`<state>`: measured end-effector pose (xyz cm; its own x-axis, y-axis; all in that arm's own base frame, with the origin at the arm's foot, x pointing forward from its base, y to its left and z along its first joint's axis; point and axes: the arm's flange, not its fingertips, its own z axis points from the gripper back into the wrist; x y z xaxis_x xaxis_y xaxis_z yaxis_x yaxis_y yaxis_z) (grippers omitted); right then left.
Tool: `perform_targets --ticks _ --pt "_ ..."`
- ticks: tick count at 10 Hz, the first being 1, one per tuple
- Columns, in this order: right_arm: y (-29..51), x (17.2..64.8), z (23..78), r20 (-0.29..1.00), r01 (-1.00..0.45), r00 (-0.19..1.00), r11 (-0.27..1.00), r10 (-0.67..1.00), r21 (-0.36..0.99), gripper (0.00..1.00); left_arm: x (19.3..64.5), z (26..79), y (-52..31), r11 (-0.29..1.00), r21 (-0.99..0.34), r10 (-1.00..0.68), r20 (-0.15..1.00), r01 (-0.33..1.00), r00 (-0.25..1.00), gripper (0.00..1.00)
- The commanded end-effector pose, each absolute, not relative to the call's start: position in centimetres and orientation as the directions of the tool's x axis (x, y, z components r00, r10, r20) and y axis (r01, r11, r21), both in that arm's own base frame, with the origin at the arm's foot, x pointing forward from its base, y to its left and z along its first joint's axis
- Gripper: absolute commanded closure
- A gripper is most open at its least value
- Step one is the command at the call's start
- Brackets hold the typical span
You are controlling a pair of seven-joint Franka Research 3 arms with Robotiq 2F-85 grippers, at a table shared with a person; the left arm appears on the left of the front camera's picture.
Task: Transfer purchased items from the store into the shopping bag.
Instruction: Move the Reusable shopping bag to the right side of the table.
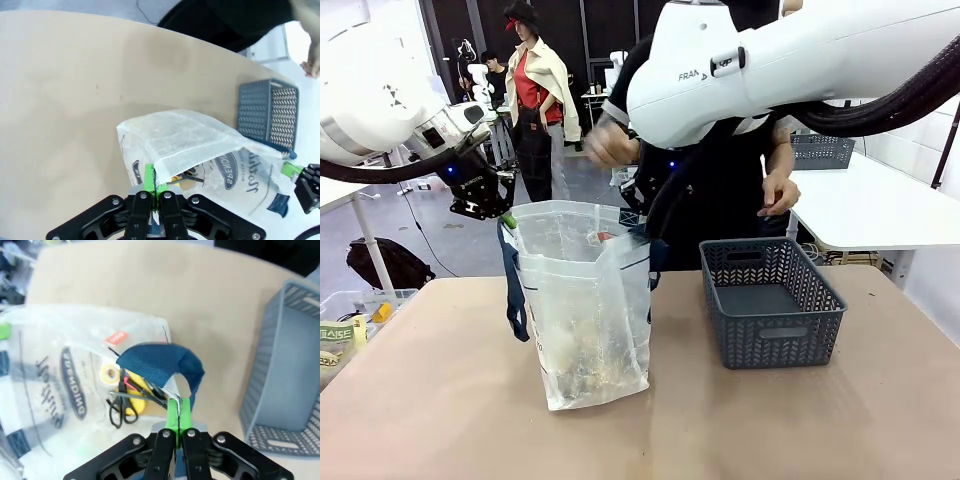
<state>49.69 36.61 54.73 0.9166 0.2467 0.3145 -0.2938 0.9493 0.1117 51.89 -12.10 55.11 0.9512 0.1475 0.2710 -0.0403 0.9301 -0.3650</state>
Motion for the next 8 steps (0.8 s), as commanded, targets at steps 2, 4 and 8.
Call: perform_targets --ticks 2,4,8 --pt "38.8 50.1 54.8 0.239 -0.464 0.855 0.885 0.461 -0.046 1.00 52.6 55.7 -11.1 0.878 -0.472 0.036 0.230 0.079 0.973 1.00" --pt "39.4 49.4 55.0 0.219 -0.595 0.769 0.798 0.601 -0.101 1.00 53.2 55.1 -10.9 0.842 -0.527 -0.016 0.186 0.113 0.982 1.00" --pt "39.7 49.4 55.5 0.210 -0.759 0.629 0.650 0.748 -0.040 1.00 54.9 53.9 -11.3 0.787 -0.607 -0.038 0.132 0.111 0.991 1.00"
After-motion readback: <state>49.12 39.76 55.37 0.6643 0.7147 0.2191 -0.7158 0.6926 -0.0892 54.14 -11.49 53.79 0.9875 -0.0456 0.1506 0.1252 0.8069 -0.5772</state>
